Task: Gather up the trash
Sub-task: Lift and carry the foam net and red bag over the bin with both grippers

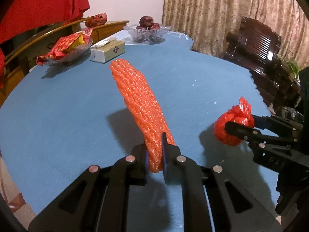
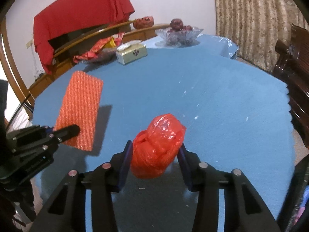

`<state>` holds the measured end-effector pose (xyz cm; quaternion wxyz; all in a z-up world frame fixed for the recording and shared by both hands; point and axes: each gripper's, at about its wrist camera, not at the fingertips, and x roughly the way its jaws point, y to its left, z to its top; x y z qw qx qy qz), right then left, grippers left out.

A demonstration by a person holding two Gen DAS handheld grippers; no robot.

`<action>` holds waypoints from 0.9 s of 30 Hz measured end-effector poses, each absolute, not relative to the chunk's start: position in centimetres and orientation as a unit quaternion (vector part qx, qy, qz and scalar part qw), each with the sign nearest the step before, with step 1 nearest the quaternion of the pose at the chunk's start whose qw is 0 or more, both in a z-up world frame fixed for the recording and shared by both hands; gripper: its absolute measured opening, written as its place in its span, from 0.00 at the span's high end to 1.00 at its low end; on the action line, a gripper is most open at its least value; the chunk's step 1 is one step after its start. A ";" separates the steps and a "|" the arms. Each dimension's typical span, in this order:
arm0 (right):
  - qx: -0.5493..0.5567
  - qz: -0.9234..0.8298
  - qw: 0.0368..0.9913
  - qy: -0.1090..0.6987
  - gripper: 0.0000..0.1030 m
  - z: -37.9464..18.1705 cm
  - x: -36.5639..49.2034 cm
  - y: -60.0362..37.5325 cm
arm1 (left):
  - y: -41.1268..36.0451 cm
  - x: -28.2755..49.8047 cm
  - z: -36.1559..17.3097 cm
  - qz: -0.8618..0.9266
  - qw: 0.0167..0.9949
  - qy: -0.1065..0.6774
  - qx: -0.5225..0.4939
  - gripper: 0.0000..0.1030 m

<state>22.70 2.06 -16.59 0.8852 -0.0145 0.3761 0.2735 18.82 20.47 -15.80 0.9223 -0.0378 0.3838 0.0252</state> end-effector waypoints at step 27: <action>0.007 0.188 0.941 0.280 0.56 -5.4 17.3 -10.6 | 8.5 16.6 -7.5 -0.077 0.944 0.322 -0.014 0.90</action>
